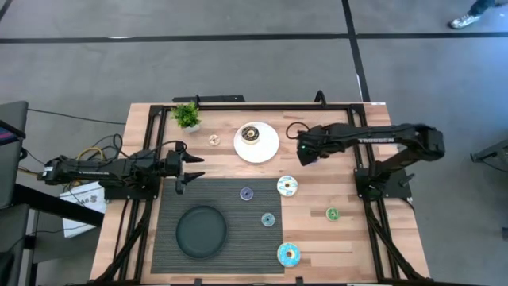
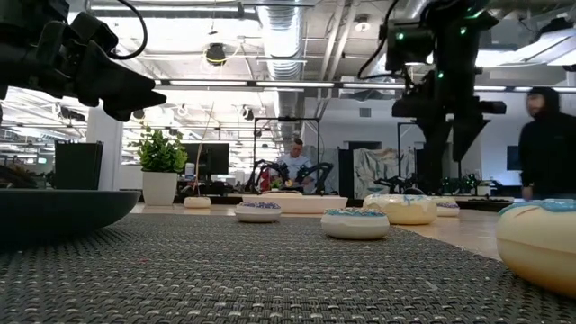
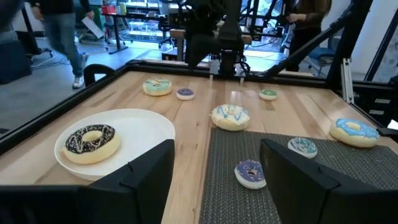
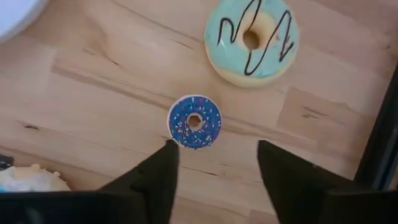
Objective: Pick & Place donuts
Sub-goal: Put the right small purple donut on the black plate
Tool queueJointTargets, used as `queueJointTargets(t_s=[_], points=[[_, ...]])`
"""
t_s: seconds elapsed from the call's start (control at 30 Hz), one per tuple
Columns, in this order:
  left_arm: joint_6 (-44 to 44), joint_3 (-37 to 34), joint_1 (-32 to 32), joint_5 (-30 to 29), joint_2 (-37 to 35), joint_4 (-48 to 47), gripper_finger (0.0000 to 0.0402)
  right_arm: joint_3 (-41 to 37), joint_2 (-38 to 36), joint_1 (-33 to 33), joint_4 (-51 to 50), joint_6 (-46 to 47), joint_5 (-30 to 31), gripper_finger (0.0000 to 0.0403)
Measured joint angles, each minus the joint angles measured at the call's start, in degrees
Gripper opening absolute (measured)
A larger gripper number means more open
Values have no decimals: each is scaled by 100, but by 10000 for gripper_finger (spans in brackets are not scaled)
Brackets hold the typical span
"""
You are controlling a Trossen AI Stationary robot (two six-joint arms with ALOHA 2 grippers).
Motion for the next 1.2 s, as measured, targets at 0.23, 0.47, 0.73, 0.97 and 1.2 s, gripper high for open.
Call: queueJointTargets(t_s=[0.23,0.47,0.73,0.97,1.2], points=[[-40,0,0,2,0,-16,228,-135,744,-55,338,60,-33,302],[-88,0,-2,4,0,-122,228,-406,1264,-208,880,97,-3,321],[-88,1,-1,11,0,-121,228,-699,1239,-363,1629,50,-212,312],[-87,2,-2,9,2,-120,228,-706,1235,-287,1654,54,-171,287],[-87,2,-1,5,2,-117,228,-714,1064,-286,1652,57,-168,266]])
